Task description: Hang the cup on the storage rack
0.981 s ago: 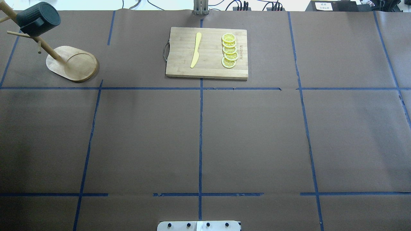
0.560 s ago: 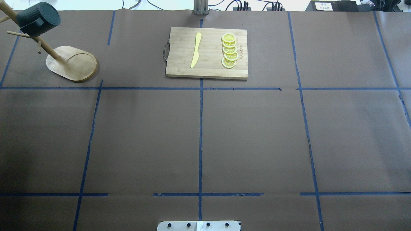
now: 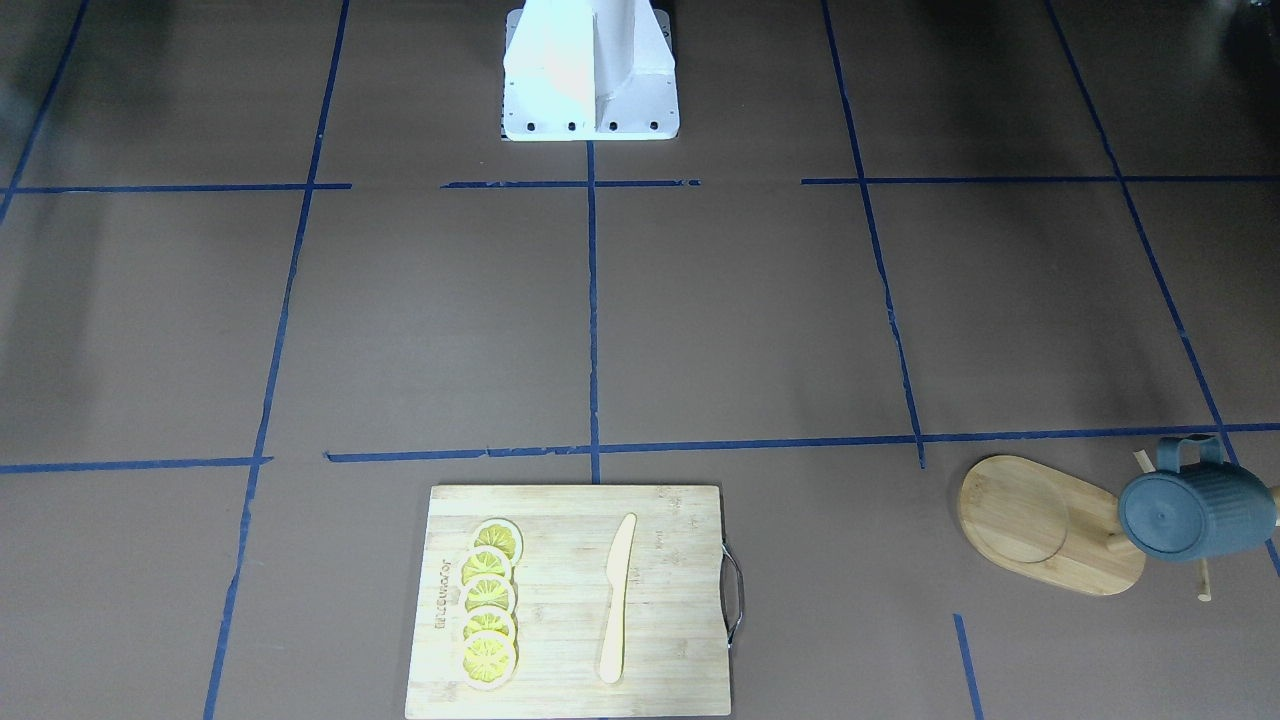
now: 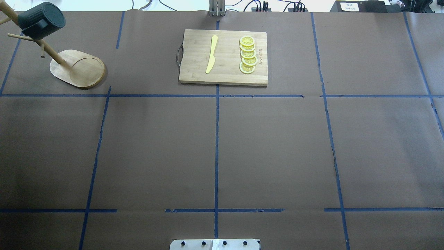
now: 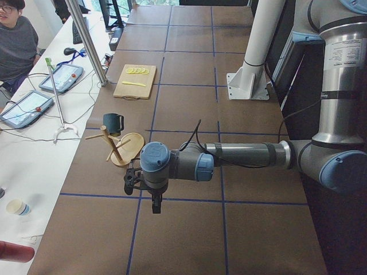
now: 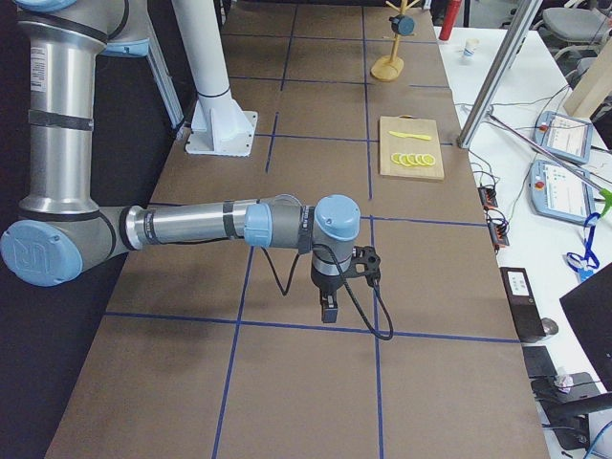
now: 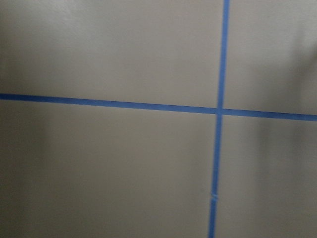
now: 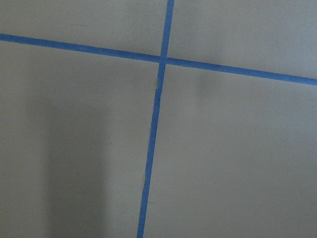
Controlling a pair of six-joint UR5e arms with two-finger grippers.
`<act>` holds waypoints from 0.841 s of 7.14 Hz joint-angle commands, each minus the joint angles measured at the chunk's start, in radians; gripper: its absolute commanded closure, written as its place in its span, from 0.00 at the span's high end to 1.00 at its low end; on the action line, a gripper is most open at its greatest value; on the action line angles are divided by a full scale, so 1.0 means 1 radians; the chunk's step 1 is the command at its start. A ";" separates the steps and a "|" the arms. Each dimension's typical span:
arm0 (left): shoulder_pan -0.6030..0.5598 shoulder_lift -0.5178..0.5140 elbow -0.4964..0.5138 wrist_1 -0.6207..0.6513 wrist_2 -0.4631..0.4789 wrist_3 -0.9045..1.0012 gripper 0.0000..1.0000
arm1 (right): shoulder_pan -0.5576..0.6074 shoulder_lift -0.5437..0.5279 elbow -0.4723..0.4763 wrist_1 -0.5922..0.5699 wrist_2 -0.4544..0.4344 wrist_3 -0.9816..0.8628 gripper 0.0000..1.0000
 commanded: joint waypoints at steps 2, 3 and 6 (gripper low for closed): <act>0.104 0.007 -0.037 0.002 -0.006 -0.001 1.00 | 0.000 -0.003 -0.016 0.000 0.004 0.014 1.00; 0.105 0.010 -0.040 -0.001 -0.010 0.003 1.00 | 0.000 -0.003 -0.021 0.000 0.004 0.013 1.00; 0.102 0.033 -0.044 -0.027 -0.030 0.005 1.00 | 0.000 -0.003 -0.030 0.001 0.005 0.013 1.00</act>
